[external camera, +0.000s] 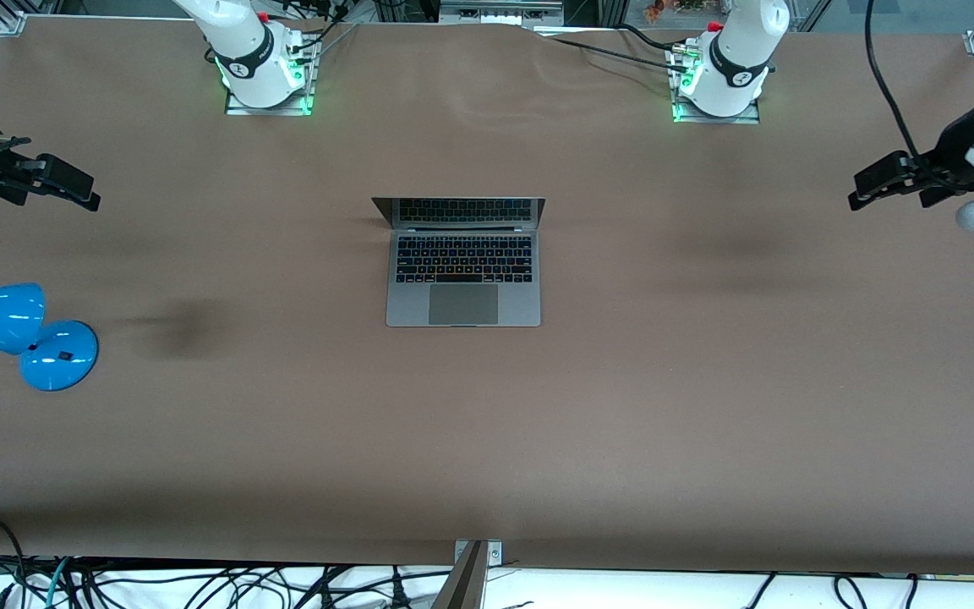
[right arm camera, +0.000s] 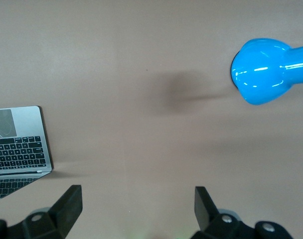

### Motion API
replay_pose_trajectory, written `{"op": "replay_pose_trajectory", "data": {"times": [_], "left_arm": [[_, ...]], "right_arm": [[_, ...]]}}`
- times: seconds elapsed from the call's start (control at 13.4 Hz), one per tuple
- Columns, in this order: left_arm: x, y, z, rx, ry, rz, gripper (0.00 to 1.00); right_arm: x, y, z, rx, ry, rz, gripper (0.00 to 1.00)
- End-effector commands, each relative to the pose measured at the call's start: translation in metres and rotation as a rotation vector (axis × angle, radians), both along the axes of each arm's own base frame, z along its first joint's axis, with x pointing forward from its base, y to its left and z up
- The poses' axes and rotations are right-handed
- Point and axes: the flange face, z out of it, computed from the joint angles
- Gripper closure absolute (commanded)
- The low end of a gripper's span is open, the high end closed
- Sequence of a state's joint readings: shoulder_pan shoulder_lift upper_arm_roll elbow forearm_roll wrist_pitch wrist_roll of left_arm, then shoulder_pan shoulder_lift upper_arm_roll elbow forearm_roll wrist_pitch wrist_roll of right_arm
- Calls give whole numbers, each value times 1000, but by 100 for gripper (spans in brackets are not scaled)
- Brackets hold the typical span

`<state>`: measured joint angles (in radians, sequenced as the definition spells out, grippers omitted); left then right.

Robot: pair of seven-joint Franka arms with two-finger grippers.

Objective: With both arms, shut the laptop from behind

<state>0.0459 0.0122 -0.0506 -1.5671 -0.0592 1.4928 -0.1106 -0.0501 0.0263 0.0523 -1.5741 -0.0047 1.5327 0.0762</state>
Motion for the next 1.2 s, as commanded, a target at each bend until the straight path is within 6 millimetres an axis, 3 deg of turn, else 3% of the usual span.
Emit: {"op": "replay_pose_trajectory", "data": {"times": [0.0, 0.82, 0.97, 1.12], "left_arm": [[0, -6, 7, -16, -4, -19, 0], [-1, -16, 5, 38, 1, -41, 0], [3, -19, -4, 39, 20, -46, 0], [15, -22, -27, 31, 60, -49, 0]], "right_arm": [[-9, 3, 4, 13, 2, -11, 0], [-9, 2, 3, 12, 1, -11, 0], [-9, 2, 3, 13, 1, -11, 0], [-9, 2, 3, 13, 1, -11, 0]]}}
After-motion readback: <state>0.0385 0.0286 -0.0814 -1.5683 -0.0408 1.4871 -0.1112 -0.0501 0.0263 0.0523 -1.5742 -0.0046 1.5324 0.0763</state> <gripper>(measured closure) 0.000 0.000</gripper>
